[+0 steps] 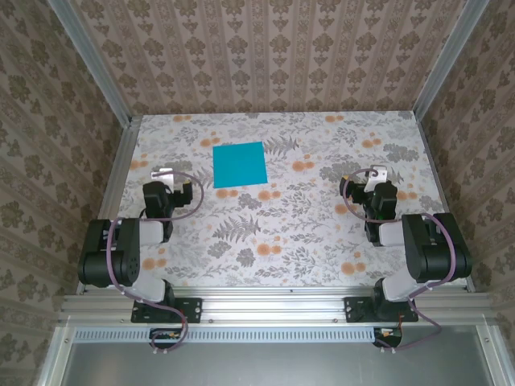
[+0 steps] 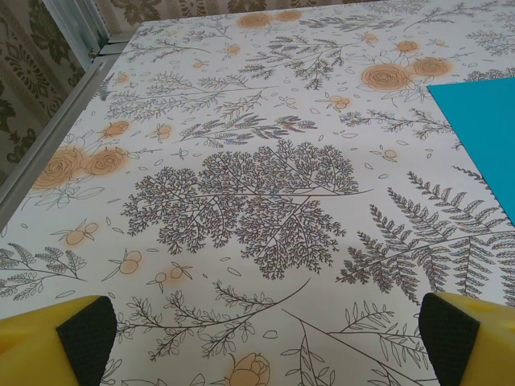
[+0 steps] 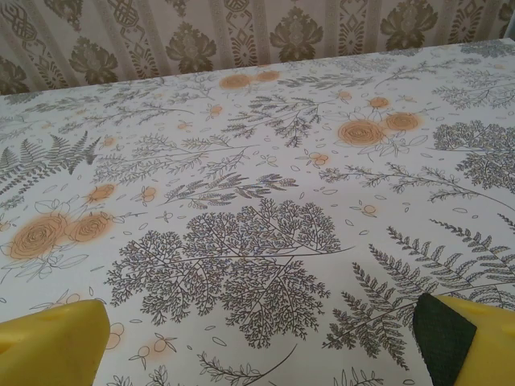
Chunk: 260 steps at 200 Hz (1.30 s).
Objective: Fold a paper plane with a square sheet of paper (pick it up from the middle)
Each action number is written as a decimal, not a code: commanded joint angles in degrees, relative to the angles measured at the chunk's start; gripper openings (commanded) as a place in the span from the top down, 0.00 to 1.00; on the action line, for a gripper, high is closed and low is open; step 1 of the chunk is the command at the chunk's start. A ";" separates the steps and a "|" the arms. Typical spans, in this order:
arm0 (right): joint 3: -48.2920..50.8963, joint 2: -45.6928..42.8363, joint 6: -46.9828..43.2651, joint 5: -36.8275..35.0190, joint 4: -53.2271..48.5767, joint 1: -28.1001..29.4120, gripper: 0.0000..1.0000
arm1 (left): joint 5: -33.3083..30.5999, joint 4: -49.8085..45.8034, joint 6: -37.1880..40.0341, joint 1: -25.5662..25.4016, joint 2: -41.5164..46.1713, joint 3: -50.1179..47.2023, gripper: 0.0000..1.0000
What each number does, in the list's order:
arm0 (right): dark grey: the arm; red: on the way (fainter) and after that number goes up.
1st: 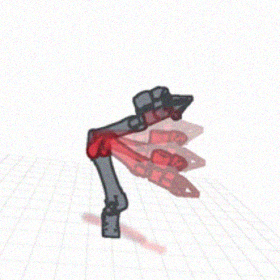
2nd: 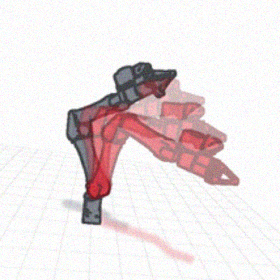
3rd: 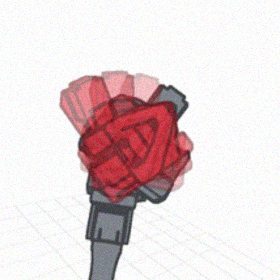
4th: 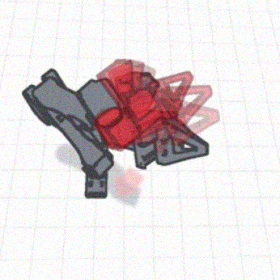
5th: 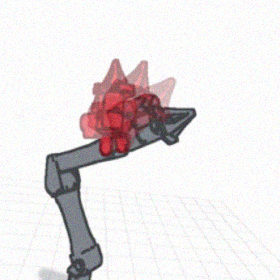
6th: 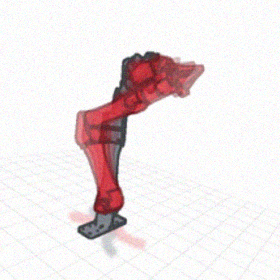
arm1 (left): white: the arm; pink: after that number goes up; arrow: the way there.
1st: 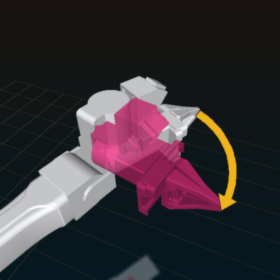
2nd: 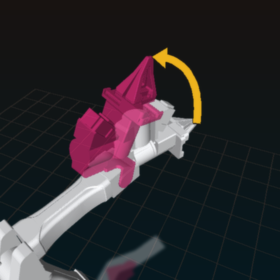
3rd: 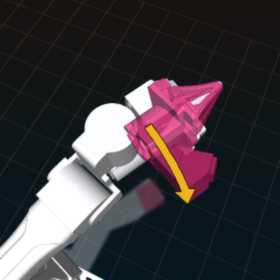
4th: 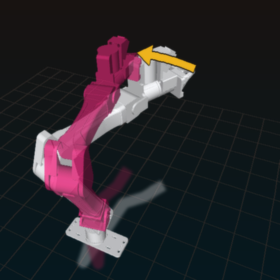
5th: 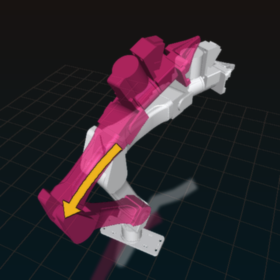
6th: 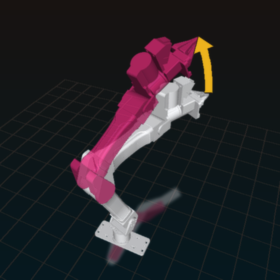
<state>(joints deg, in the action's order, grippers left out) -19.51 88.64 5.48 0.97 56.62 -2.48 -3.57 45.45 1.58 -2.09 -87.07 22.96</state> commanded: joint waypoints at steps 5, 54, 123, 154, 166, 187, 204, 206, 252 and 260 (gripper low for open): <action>-0.71 0.30 -0.90 1.60 0.86 -0.16 0.00 | 1.16 0.34 0.99 0.60 -0.14 1.03 0.00; -0.75 0.30 -0.90 1.60 0.86 -0.20 0.00 | 1.11 0.33 1.04 0.60 -0.17 1.10 0.00; -0.87 0.30 -0.88 1.55 0.69 -0.16 0.00 | 1.14 0.26 0.99 0.67 -0.12 1.06 0.00; -0.97 0.39 -0.94 1.56 0.38 -0.16 0.00 | 1.11 0.34 1.03 0.71 -0.12 1.03 0.00; -0.93 0.33 -0.84 1.48 0.46 -0.22 0.00 | 1.20 0.49 1.00 0.66 -0.13 0.98 0.00; 0.58 -0.09 -0.55 0.71 3.47 -0.16 0.02 | -0.37 0.07 0.26 0.72 0.55 0.96 0.00; 1.45 -4.59 -0.90 -0.79 0.61 0.26 0.04 | -3.14 -5.97 -1.09 0.76 4.34 2.70 0.00; 1.37 -5.42 -0.97 -1.26 -0.32 0.41 0.04 | -3.40 -7.52 -1.24 0.77 5.02 3.10 0.00; -8.57 -22.49 7.96 -10.24 -30.12 1.43 0.00 | -2.37 -27.17 -8.09 1.39 15.18 10.24 0.00; -10.98 -23.83 10.52 -9.95 -34.92 1.44 0.00 | -0.56 -30.11 -9.45 1.39 15.87 11.94 0.00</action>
<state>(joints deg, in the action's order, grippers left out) -23.59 69.41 8.29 -4.82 39.22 -1.23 -6.00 27.16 -2.15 -1.02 -74.15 30.35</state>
